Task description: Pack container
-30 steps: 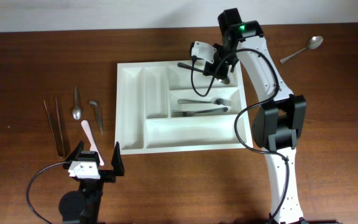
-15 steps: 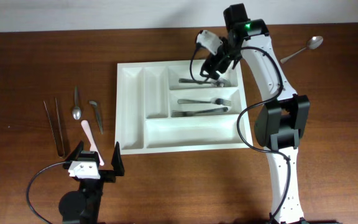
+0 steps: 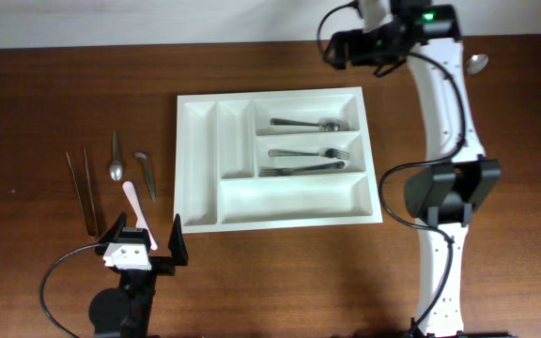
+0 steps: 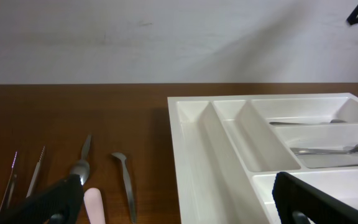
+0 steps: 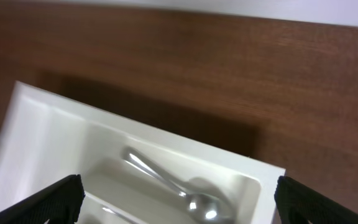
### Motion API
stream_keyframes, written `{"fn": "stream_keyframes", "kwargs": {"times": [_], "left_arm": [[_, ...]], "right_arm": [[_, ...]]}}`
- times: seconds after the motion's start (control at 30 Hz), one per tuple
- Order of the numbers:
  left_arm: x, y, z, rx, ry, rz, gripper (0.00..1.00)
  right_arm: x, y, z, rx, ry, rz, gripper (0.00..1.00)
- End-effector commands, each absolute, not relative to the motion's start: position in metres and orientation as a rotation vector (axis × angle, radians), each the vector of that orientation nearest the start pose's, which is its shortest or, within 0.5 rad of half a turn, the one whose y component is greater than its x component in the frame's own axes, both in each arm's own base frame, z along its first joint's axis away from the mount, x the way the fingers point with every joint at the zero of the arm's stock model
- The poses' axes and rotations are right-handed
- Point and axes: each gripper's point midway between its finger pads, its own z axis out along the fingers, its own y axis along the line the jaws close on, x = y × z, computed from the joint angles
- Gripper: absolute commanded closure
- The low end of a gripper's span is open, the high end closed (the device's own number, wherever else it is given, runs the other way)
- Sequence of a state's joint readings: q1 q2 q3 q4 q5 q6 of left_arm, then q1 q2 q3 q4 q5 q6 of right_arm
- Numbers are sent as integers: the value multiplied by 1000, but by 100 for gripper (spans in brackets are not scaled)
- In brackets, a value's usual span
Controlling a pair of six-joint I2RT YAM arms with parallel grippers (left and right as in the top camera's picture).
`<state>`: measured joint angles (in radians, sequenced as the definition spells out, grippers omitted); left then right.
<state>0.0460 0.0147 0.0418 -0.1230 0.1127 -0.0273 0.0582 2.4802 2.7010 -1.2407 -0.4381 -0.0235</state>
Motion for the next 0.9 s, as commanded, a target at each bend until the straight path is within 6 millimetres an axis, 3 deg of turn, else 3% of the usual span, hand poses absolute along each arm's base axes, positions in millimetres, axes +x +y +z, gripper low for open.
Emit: {"fn": "stream_keyframes", "kwargs": {"times": [0.0,0.17,0.3,0.4,0.53,0.7,0.87], "left_arm": [[244,-8,159,20,1665,-79,1],[244,-8,159,20,1665,-79,1],[244,-8,159,20,1665,-79,1],[244,-8,159,20,1665,-79,1],[244,-8,159,20,1665,-79,1],[244,-8,159,20,1665,-79,1],[244,-8,159,20,1665,-79,1]], "right_arm": [[567,97,240,-16,2453,831,1],[585,54,242,347,2421,800,1],[605,7,239,596,2338,529,1],[617,-16,245,725,2239,399,1],[617,-62,247,1042,2058,197,1],[617,-90,235,1215,1945,122,1],[624,-109,203,1342,1898,130,1]]}}
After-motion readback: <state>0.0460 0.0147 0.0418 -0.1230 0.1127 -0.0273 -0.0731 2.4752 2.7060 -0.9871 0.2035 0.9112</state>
